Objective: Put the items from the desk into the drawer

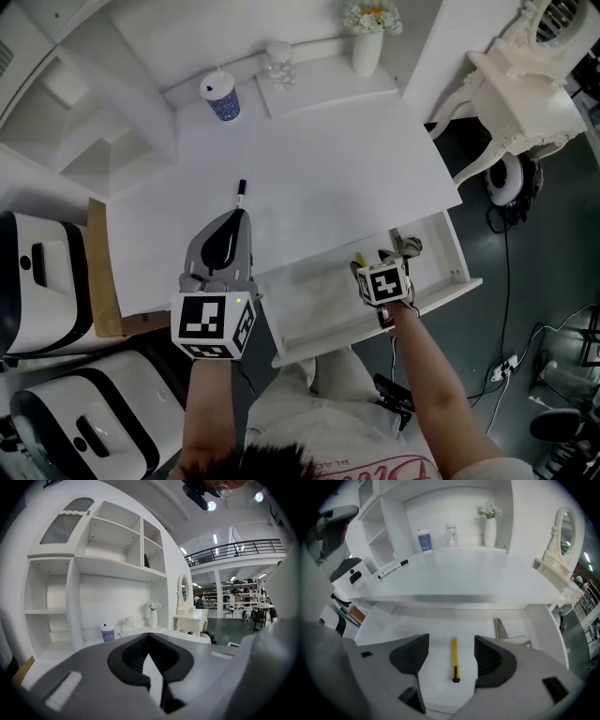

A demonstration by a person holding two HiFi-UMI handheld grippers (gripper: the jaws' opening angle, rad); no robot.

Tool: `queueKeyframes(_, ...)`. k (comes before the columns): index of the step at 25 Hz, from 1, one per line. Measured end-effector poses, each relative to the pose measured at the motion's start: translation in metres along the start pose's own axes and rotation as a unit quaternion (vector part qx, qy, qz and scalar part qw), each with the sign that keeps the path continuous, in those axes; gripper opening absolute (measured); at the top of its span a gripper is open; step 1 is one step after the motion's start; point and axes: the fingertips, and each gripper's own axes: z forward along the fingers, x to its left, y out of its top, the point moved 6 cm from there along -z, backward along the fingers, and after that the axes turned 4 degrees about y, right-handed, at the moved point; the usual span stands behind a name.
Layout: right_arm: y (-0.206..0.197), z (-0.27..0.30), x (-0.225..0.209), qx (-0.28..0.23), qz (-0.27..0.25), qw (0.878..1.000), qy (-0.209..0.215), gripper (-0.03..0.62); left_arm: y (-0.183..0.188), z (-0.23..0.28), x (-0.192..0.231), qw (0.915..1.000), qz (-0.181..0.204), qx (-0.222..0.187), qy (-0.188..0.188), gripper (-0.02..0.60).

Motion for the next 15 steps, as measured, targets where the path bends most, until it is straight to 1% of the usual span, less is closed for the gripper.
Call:
queueKeyframes(5, 0.024, -0.043, 0.008, -0.064, -0.004, 0.998, -0.02, 0.275, 0.016, -0.013, 0.004, 0.9997, -0.003, -0.023, 0.003, 0.009)
queueKeyframes(11, 0.053, -0.102, 0.023, -0.133, -0.036, 0.989, -0.046, 0.268, 0.037, -0.03, 0.015, 0.9984, -0.004, -0.056, 0.006, 0.009)
queueKeyframes(13, 0.062, -0.123, 0.028, -0.162, -0.036, 0.984, -0.06, 0.225, 0.042, -0.036, 0.018, 0.9977, -0.01, -0.067, 0.008, 0.009)
queueKeyframes(15, 0.07, -0.142, 0.034, -0.192, -0.037, 0.978, -0.075, 0.161, 0.046, -0.042, 0.02, 0.9971, -0.008, -0.075, 0.008, 0.009)
